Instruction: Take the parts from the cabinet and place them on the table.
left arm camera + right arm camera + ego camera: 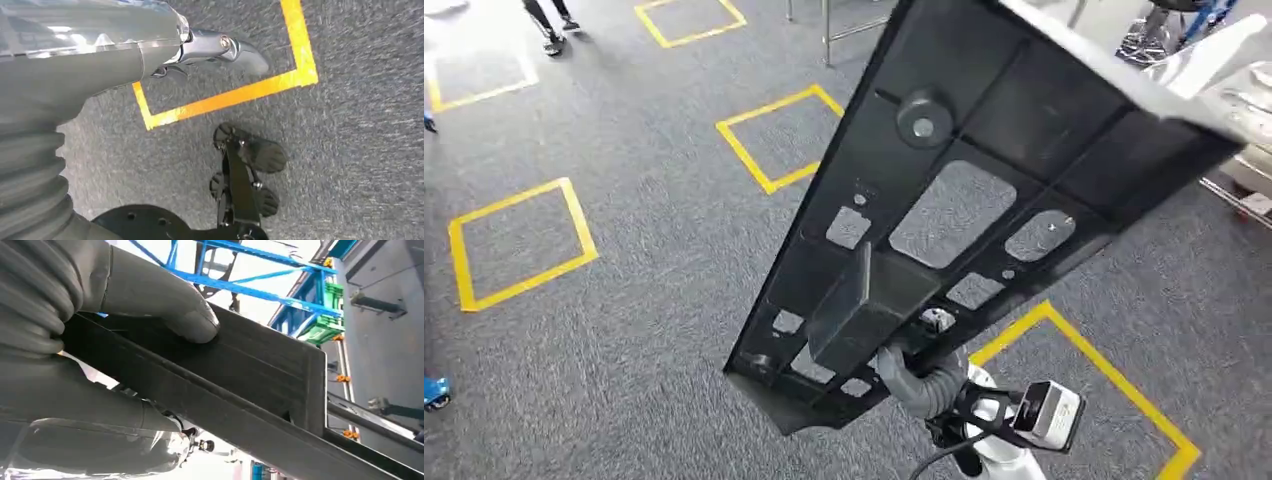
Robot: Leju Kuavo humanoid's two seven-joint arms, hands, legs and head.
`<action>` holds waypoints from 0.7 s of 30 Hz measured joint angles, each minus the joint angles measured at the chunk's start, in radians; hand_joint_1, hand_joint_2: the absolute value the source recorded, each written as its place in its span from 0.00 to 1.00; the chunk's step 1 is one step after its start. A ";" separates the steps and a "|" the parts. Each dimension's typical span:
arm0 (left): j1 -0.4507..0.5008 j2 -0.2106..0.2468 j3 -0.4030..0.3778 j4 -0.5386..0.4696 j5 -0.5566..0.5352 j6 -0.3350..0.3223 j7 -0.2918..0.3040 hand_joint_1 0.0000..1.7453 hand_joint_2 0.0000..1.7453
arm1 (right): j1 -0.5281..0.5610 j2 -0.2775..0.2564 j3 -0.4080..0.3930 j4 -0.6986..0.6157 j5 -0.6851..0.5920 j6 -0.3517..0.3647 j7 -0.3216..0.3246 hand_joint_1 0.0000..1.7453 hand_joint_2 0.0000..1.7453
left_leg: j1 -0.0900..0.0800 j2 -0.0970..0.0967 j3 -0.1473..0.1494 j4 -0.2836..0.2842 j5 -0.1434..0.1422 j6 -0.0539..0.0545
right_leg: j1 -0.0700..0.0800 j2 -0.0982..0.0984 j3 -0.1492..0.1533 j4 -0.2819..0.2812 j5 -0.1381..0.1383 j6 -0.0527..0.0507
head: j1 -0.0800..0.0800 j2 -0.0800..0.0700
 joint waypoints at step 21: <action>0.005 -0.010 0.029 0.000 0.000 -0.002 -0.036 0.00 1.00 | 0.001 -0.023 -0.008 0.010 -0.005 -0.004 0.001 1.00 1.00 | -0.007 0.069 -0.086 0.226 -0.137 -0.016 | 0.011 -0.110 0.029 -0.028 -0.003 -0.043 | 0.000 0.000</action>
